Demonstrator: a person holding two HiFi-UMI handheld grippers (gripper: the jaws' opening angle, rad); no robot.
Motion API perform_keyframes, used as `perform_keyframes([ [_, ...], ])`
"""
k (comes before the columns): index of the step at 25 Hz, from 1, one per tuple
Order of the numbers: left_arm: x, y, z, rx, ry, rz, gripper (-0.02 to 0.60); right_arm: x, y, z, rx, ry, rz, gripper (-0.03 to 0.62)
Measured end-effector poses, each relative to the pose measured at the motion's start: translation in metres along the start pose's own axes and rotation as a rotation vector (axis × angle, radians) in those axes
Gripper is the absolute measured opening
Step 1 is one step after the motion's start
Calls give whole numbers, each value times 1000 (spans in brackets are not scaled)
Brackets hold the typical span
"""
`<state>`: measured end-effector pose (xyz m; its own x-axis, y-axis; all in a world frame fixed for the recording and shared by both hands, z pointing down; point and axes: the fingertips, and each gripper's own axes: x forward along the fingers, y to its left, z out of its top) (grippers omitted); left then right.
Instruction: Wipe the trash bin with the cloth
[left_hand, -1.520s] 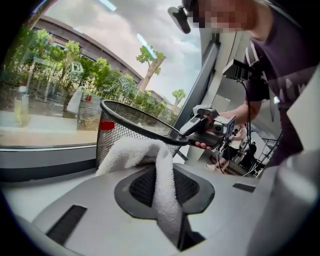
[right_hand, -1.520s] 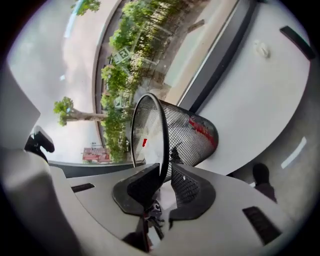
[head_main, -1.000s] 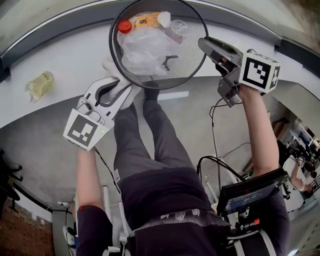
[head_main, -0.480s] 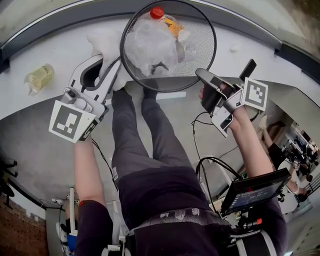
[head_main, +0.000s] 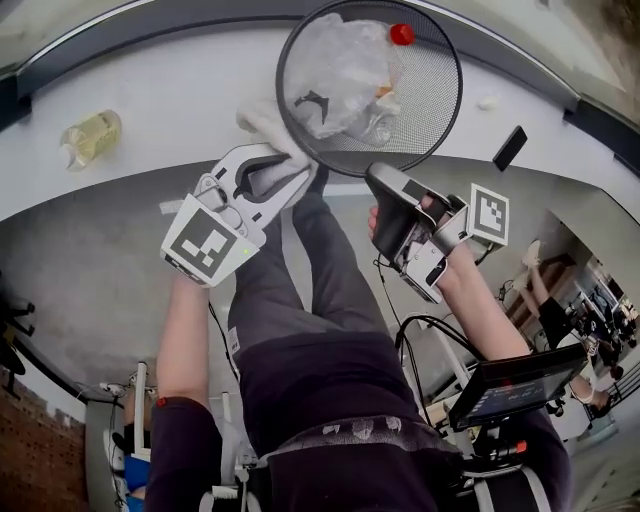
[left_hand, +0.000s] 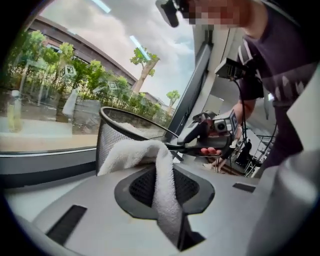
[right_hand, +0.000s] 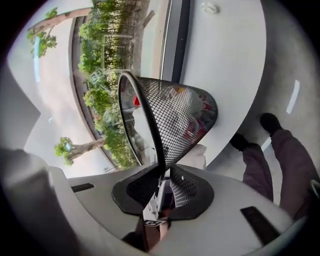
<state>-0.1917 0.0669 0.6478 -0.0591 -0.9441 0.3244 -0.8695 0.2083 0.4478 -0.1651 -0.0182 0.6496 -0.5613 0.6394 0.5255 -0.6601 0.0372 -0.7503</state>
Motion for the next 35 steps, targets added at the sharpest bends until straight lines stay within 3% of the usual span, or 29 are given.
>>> perform_keyframes([
  [3,2,-6,-2,-75,-52,-7,55,2,3,-5,-130,24,-32,64],
  [6,-9,6,1,-109,-79,32,55,-11,11,0,-334,28,-112,86],
  [11,-38,49,15,-116,-102,183,55,-56,39,71,-798,-66,-286,126],
  [13,-43,67,28,-81,-117,227,55,-52,64,99,-947,-81,-281,126],
  [16,-39,82,47,1,-122,266,55,-24,87,116,-1030,-42,-216,126],
  [20,-43,88,55,26,-125,309,55,-4,65,108,-979,89,-240,123],
  [24,-39,84,53,18,-132,295,55,-27,37,116,-673,-10,-292,92],
  [30,-29,70,31,-16,-64,276,55,-33,9,68,-330,21,-182,92],
  [35,-30,61,19,-58,-70,252,55,-24,-2,32,-195,49,-95,89],
])
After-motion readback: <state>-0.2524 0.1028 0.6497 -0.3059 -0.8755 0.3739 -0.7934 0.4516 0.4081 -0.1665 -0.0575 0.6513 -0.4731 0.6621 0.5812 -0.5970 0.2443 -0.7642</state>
